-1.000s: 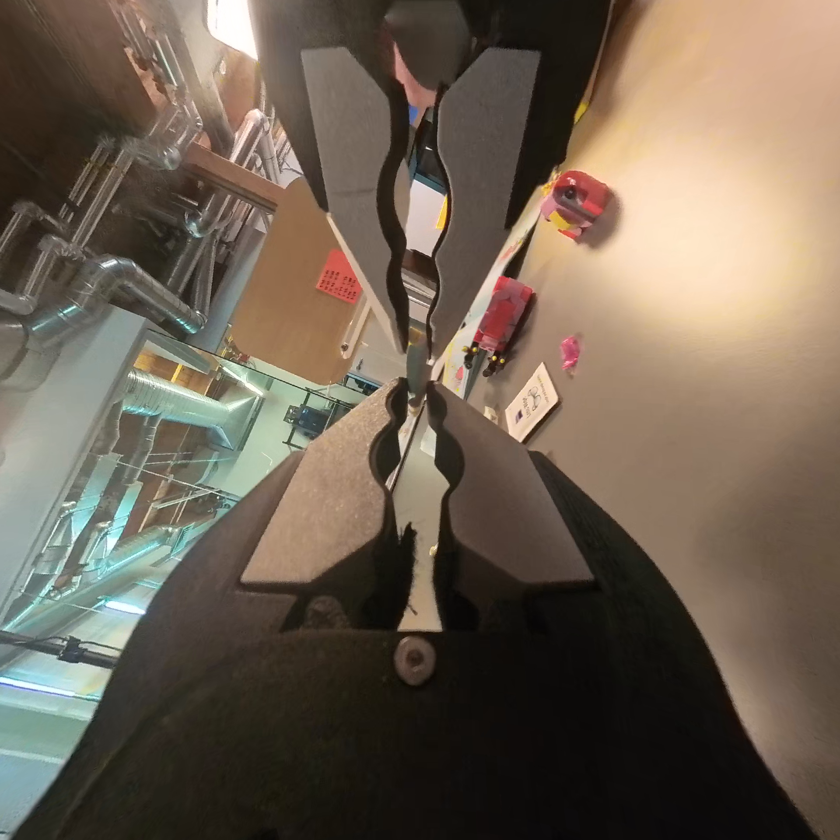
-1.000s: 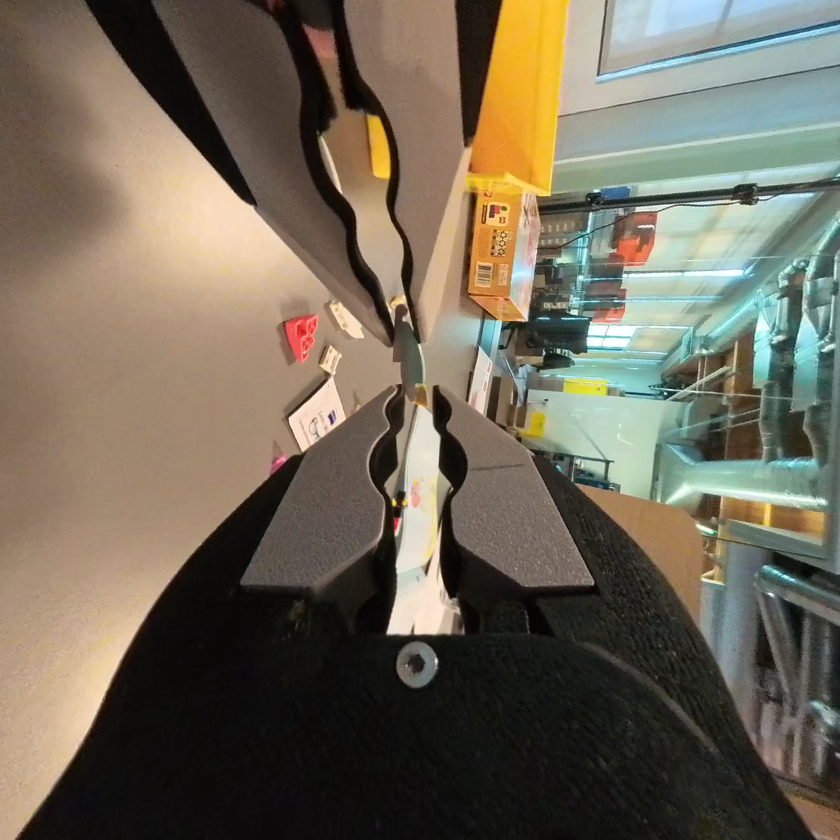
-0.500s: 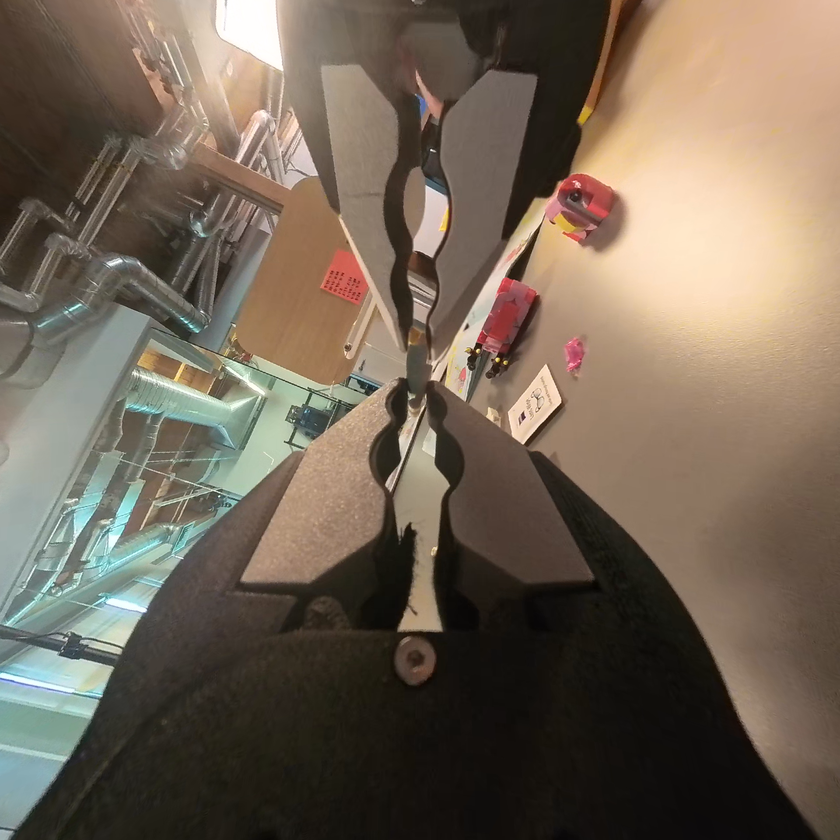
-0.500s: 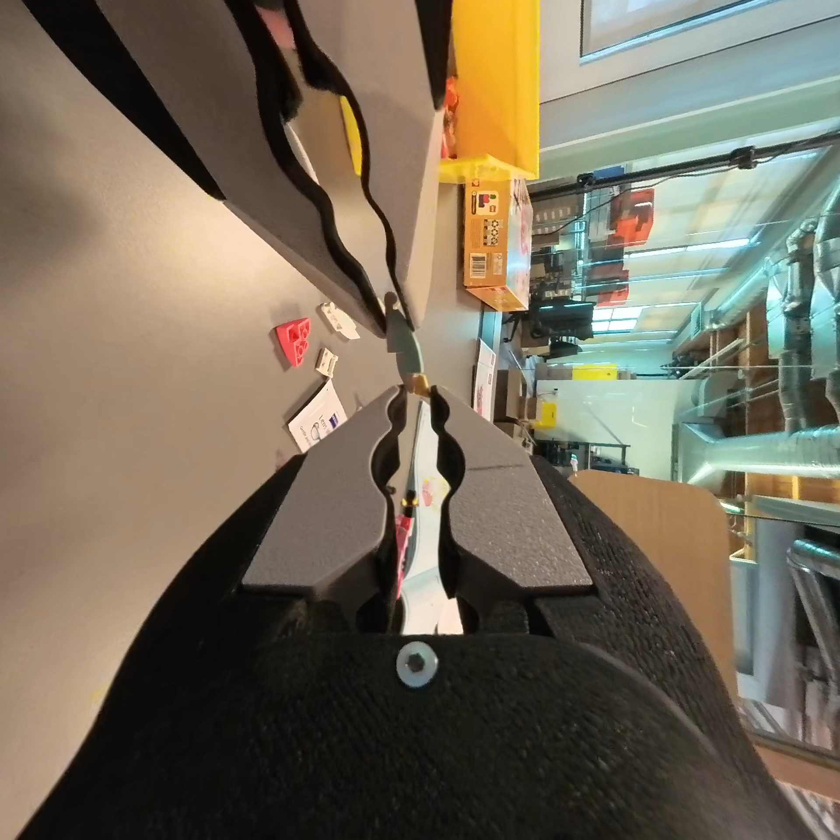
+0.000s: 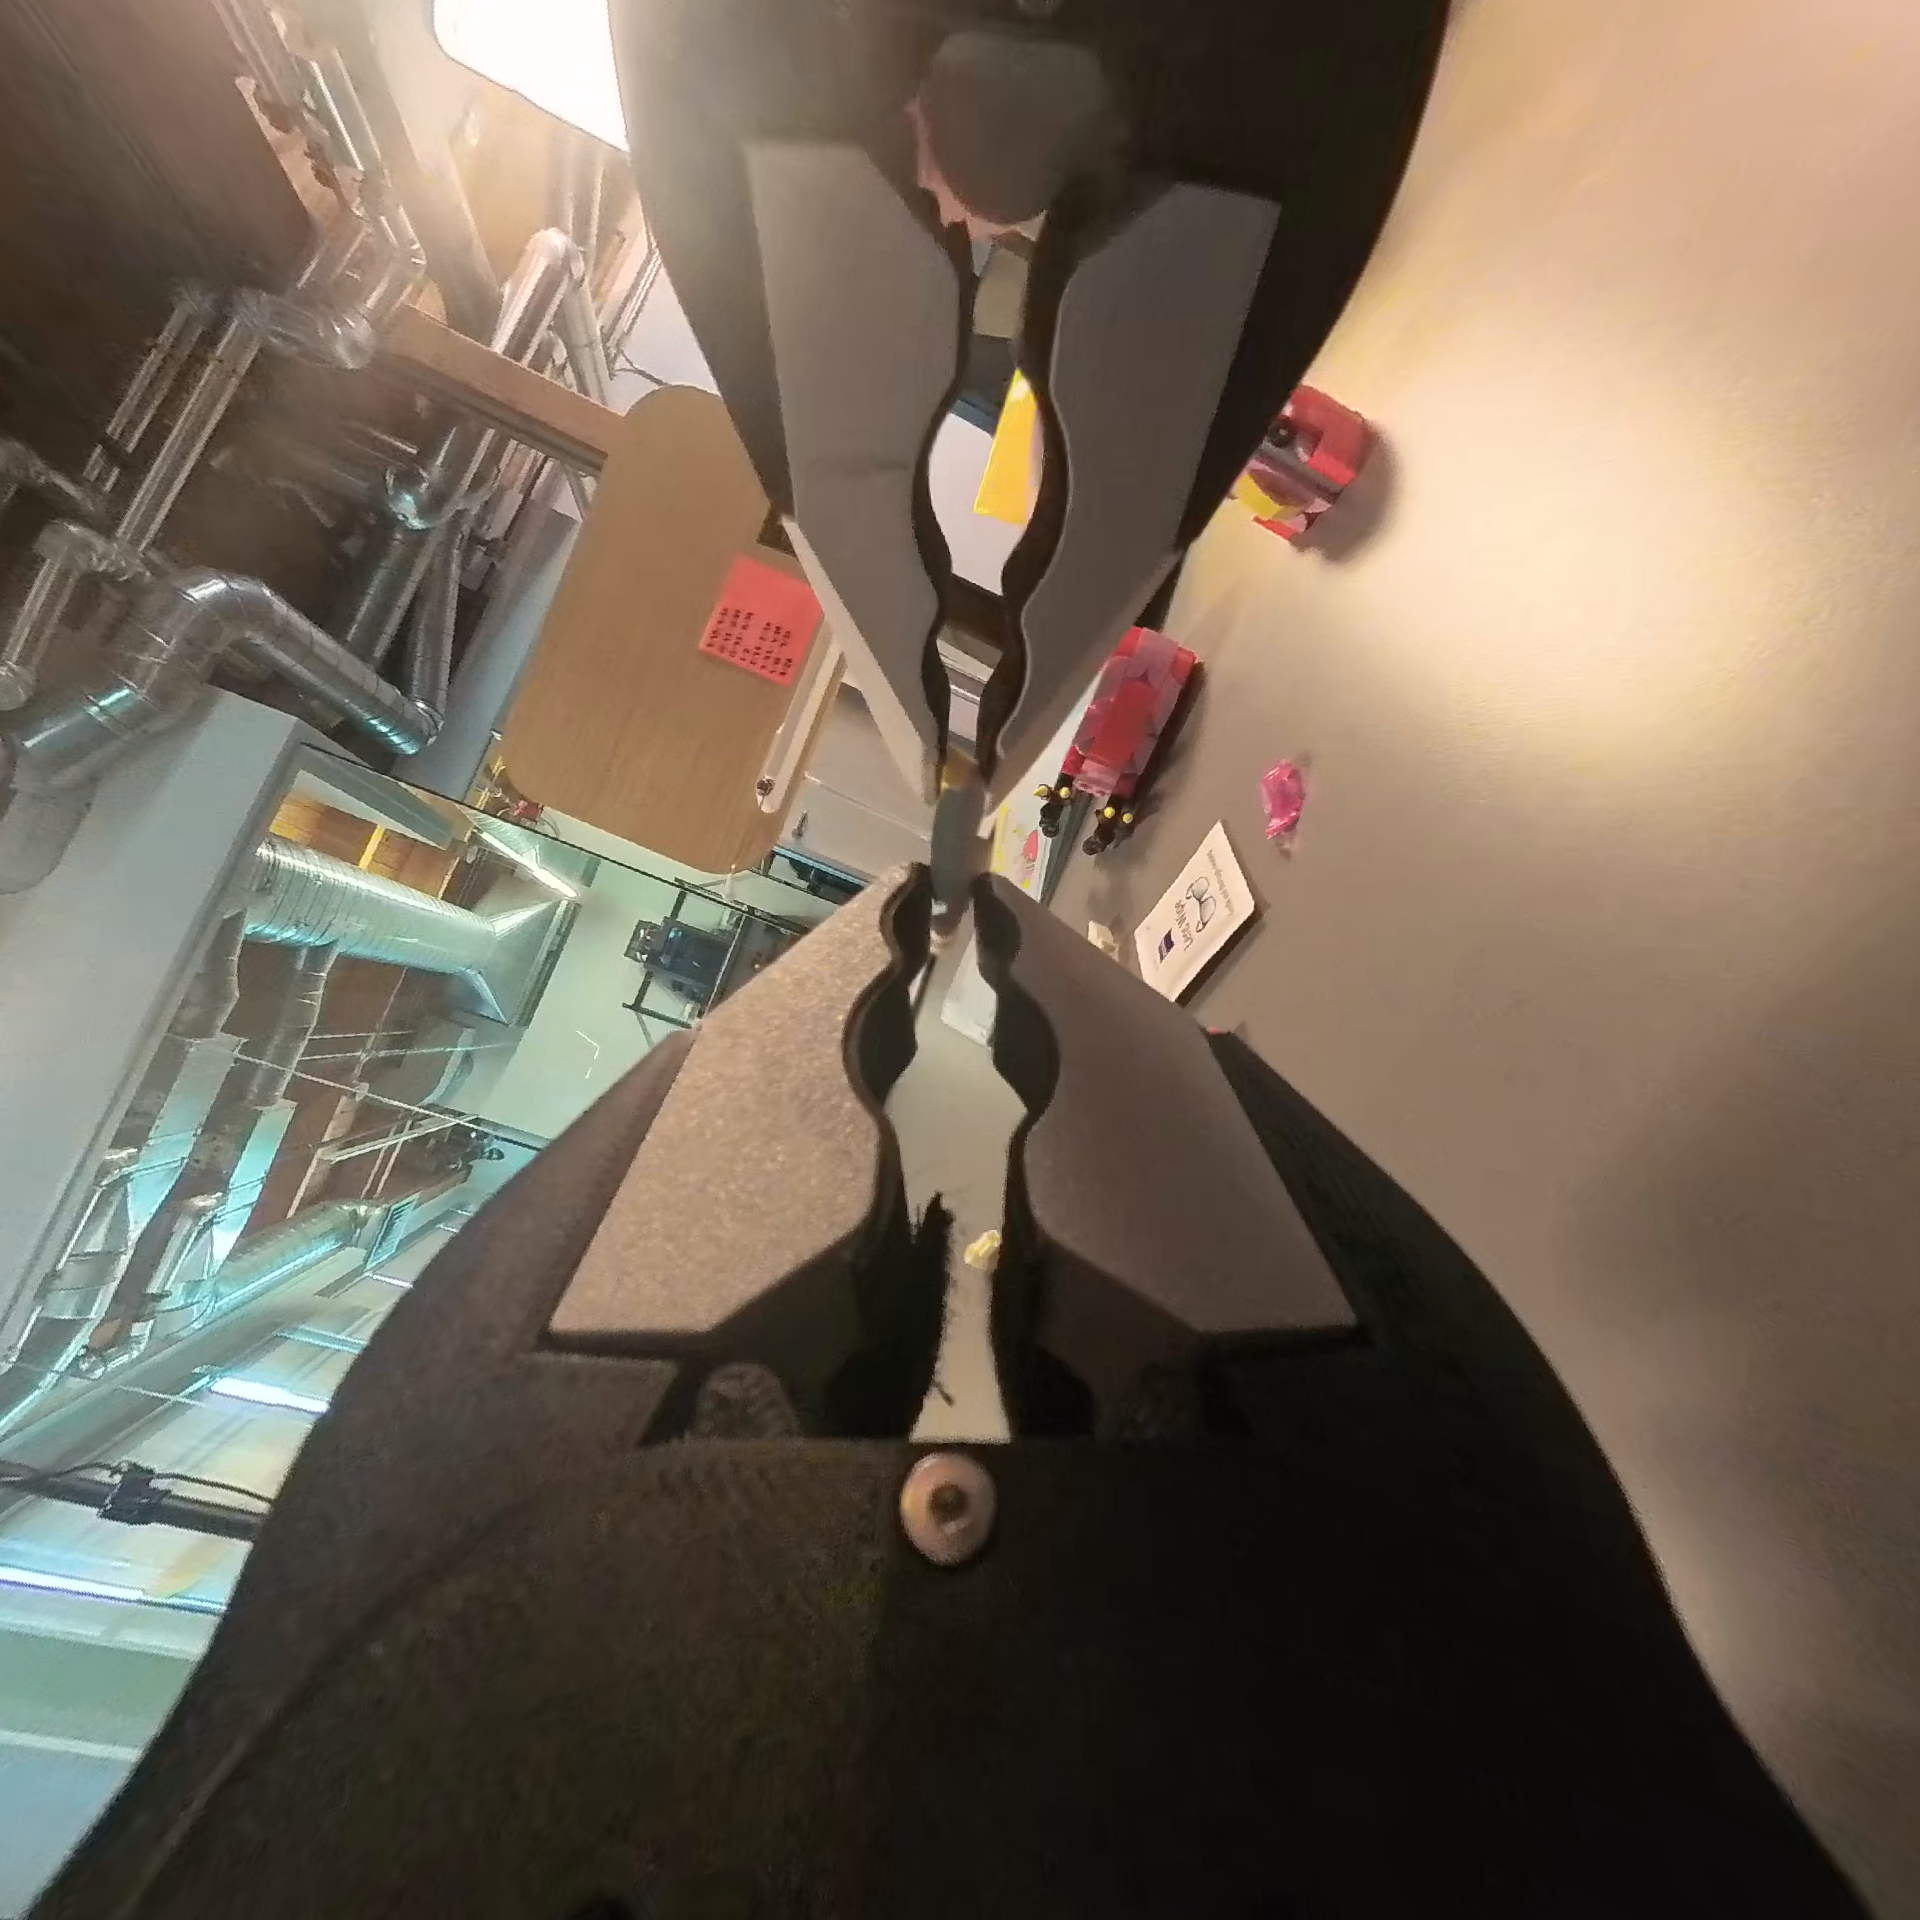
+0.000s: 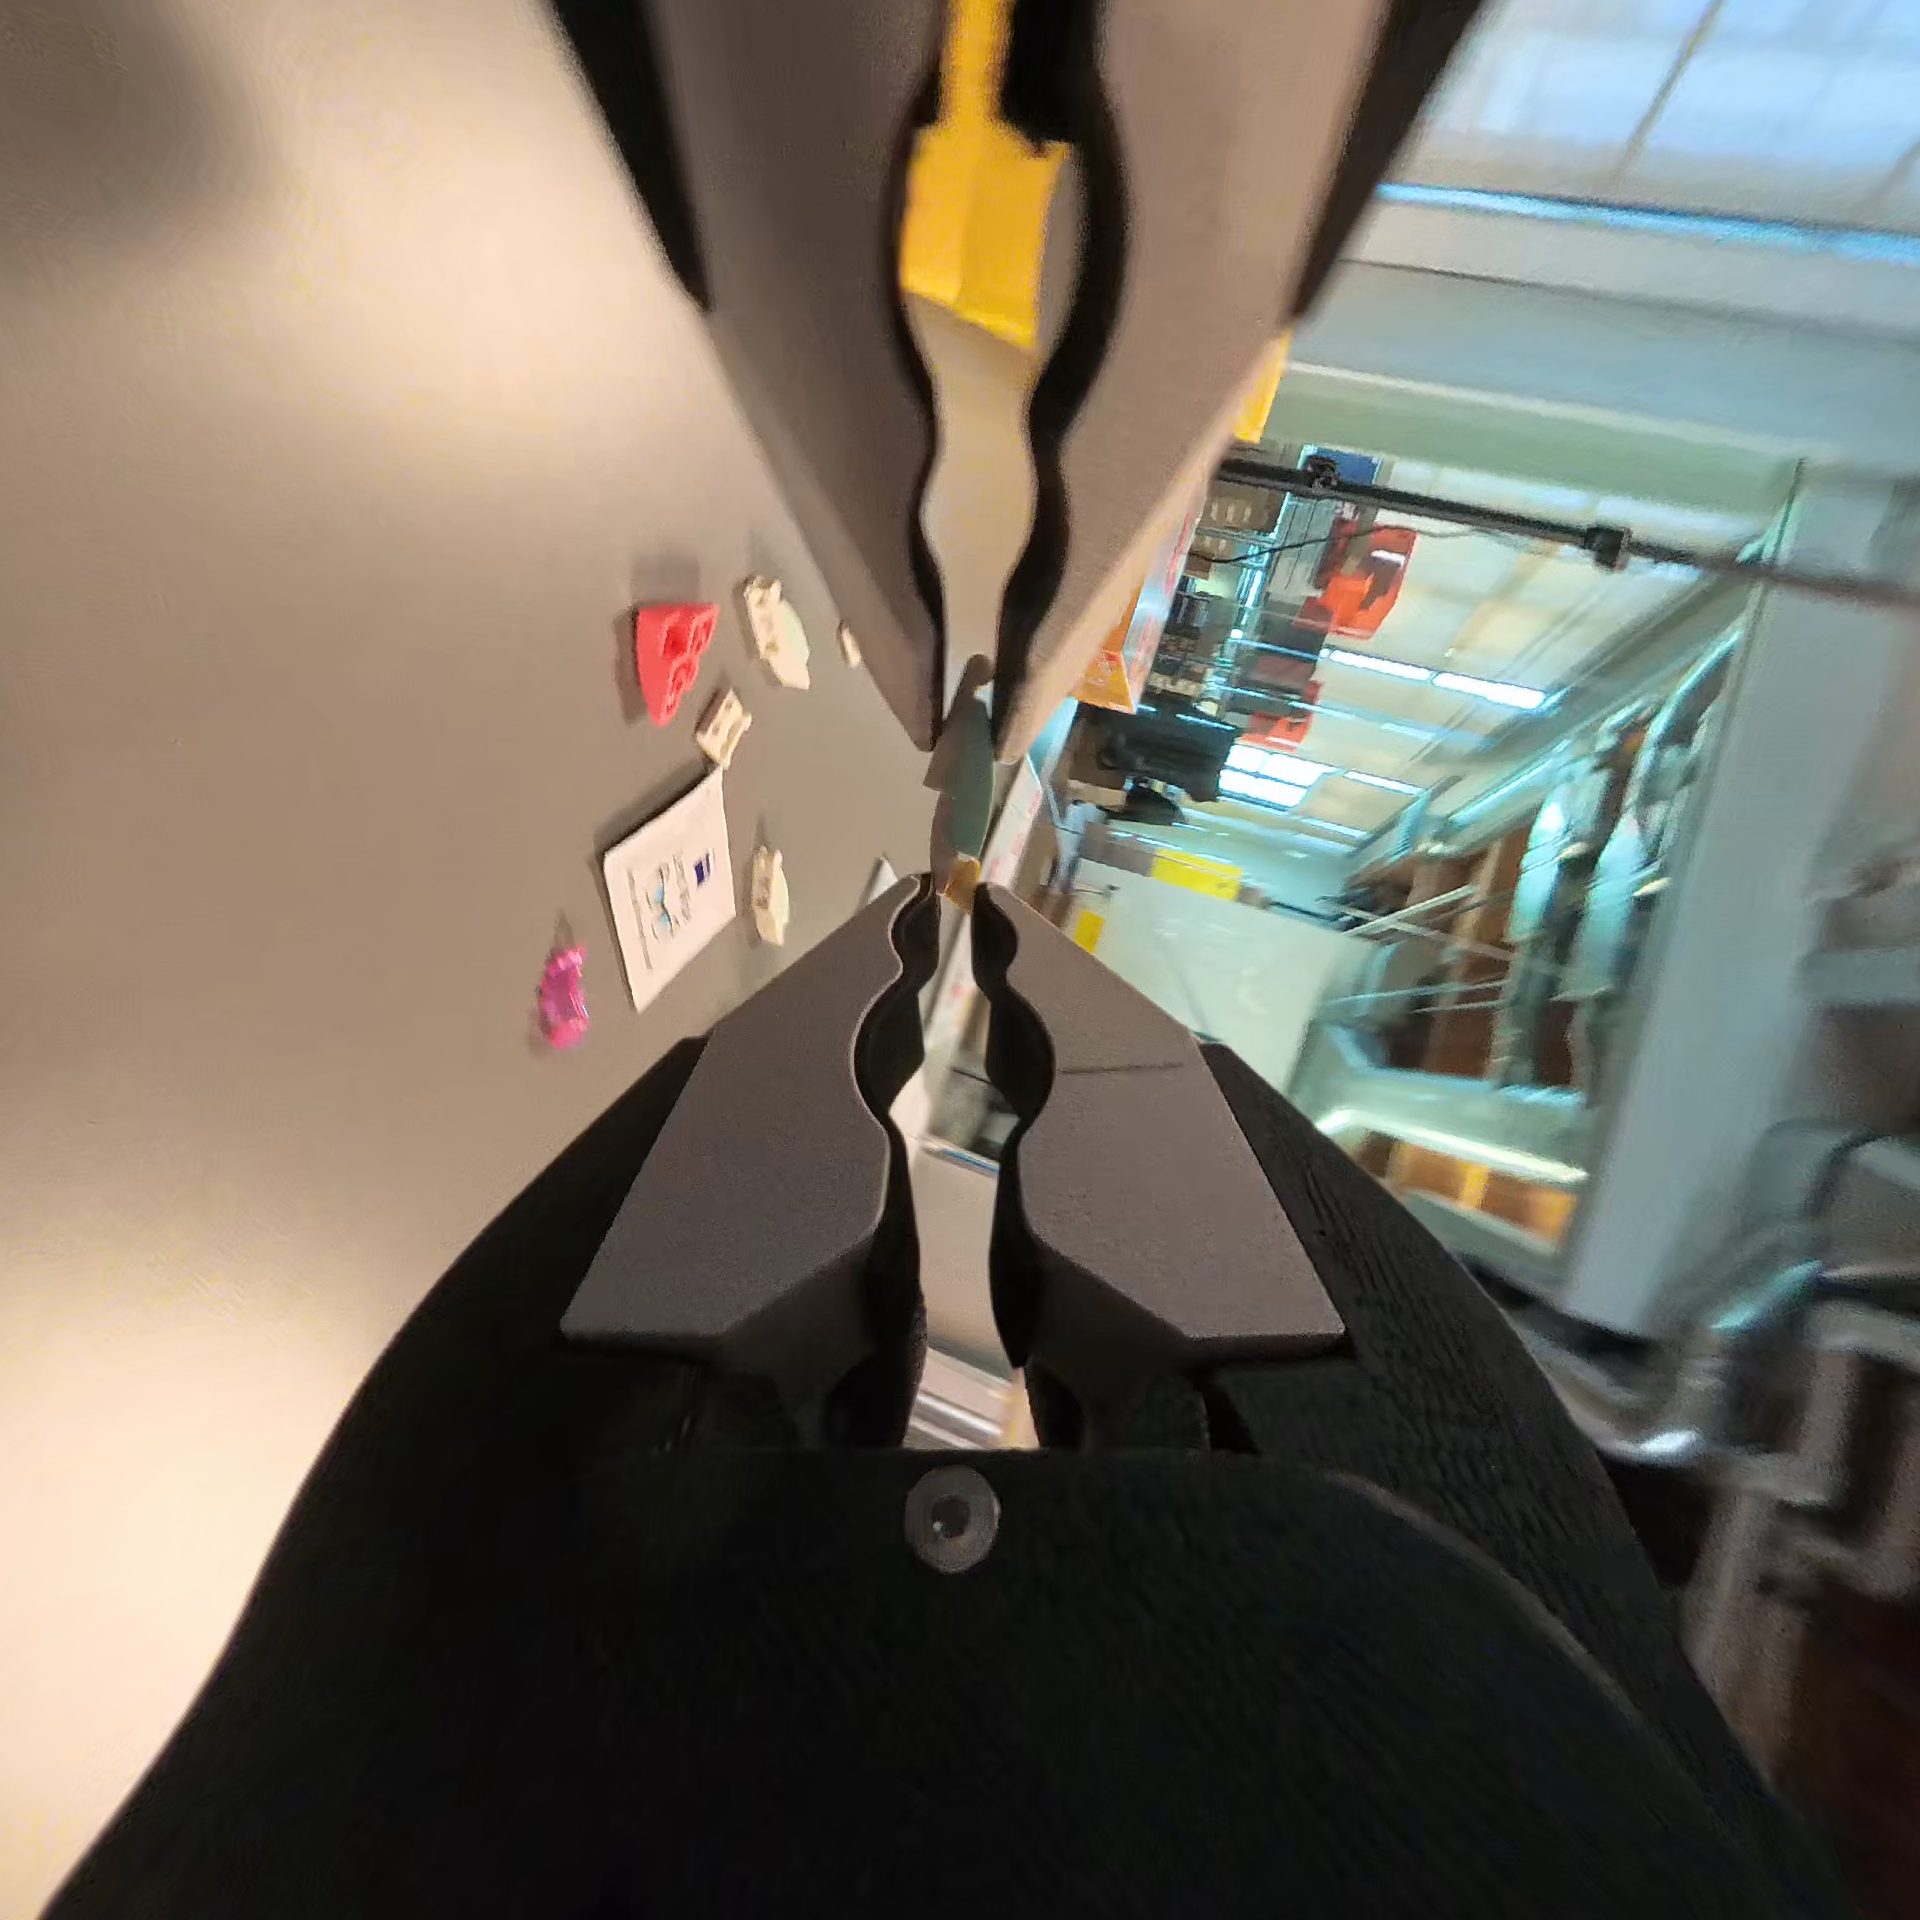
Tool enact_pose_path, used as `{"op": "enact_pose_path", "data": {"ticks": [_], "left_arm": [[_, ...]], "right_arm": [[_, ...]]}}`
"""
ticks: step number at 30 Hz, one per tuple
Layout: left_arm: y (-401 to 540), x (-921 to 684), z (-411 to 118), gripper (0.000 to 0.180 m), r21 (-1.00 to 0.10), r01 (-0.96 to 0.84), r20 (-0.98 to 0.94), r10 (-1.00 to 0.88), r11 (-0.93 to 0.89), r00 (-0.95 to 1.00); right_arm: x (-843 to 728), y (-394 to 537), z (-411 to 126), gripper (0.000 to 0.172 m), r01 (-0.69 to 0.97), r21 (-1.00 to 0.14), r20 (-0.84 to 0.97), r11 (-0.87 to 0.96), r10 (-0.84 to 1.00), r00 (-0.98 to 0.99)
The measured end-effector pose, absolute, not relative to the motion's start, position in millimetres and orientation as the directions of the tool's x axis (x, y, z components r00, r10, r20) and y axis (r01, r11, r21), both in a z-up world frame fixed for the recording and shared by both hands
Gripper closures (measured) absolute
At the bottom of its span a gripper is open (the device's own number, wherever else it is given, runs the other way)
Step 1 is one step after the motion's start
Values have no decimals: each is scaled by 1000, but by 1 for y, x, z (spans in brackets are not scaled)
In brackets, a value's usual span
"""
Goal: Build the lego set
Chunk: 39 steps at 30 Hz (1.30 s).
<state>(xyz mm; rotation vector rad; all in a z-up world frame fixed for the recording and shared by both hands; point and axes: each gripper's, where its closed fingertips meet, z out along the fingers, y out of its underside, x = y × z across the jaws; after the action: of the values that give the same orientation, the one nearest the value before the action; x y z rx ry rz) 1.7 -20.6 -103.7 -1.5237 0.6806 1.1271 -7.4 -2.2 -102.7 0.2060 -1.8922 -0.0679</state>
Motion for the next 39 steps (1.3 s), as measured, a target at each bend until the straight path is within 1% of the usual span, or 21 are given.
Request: {"op": "enact_pose_path", "data": {"ticks": [4,5,7,10,14,15,18,21,26,28,31,33,35,37,39], "left_arm": [[-20,1,-106,174,-404,-871,-915,130,-278,382],[-20,1,-107,174,-404,-872,-915,123,-278,384],[-18,0,-110,173,-436,-860,-900,111,-267,421],[-14,0,-113,169,-510,-822,-858,87,-254,506],[-12,-5,-122,169,-504,-807,-856,58,-307,513],[-12,-5,-123,169,-504,-804,-855,53,-316,515],[-12,-6,-126,170,-520,-788,-841,39,-329,540],[-13,-5,-128,170,-510,-796,-846,25,-326,532],[-11,-2,-134,170,-462,-819,-870,-5,-341,493],[-10,-2,-135,170,-462,-818,-869,-8,-341,495],[-10,-2,-133,170,-491,-808,-854,-3,-325,520],[-9,-2,-132,169,-516,-795,-839,-1,-320,545],[-9,-1,-132,169,-514,-798,-840,-6,-316,543],[-10,0,-133,169,-509,-805,-843,-11,-306,537],[-10,0,-130,170,-525,-796,-835,2,-301,550]], "right_arm": [[-8,-1,-104,169,-125,315,900,941,-337,-275],[-8,-1,-105,169,-128,333,892,934,-356,-277],[-8,0,-107,169,-133,307,894,942,-334,-298],[-7,-6,-111,169,-146,187,903,971,-228,-364],[-9,-7,-119,168,-132,138,890,981,-182,-418],[-9,-7,-120,168,-133,146,888,980,-189,-419],[-10,-8,-122,169,-158,216,876,964,-263,-405],[-8,-9,-126,169,-203,267,856,942,-329,-400],[-6,-7,-133,170,-228,293,825,929,-366,-431],[-6,-6,-134,169,-221,257,825,941,-332,-457],[-5,-5,-133,169,-195,133,825,972,-218,-522],[-5,-4,-133,169,-177,87,818,980,-172,-549],[-4,-3,-133,169,-149,28,802,988,-112,-587],[-3,-4,-133,170,-113,-57,776,992,-27,-631],[-3,-3,-130,170,-87,-84,764,993,9,-645]]}}
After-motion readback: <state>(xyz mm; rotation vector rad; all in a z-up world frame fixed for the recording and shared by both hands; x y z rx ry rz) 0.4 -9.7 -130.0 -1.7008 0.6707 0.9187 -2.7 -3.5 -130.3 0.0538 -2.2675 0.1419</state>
